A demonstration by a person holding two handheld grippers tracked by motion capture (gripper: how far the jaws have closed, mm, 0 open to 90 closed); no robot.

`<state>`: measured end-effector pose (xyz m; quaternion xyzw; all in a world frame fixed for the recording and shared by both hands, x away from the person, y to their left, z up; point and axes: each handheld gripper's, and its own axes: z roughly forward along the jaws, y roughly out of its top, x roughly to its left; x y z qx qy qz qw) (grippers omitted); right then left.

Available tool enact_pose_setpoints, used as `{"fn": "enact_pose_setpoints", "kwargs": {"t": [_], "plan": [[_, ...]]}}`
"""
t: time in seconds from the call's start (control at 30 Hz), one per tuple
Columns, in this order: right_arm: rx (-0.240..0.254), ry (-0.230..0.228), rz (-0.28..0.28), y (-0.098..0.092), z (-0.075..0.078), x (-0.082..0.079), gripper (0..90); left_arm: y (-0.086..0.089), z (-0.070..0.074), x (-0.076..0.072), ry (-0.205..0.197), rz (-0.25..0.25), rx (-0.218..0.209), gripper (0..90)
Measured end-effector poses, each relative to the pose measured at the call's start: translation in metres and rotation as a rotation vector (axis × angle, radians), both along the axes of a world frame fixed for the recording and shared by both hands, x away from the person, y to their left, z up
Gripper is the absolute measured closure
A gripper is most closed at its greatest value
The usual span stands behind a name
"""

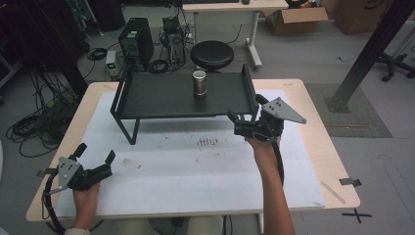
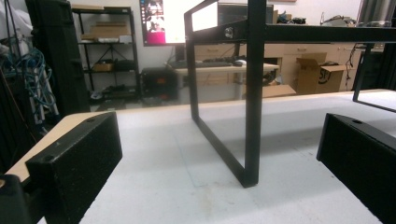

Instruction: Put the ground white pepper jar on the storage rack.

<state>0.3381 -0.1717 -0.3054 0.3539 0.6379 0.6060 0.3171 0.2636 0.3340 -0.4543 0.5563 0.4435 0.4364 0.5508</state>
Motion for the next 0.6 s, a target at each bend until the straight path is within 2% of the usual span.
{"fn": "enact_pose_setpoints", "kwargs": {"t": [0.6], "plan": [[0.009,-0.01,-0.04,-0.017,-0.024,-0.014,0.0,0.0,0.0,0.0,0.001,0.0,0.001,0.5]]}}
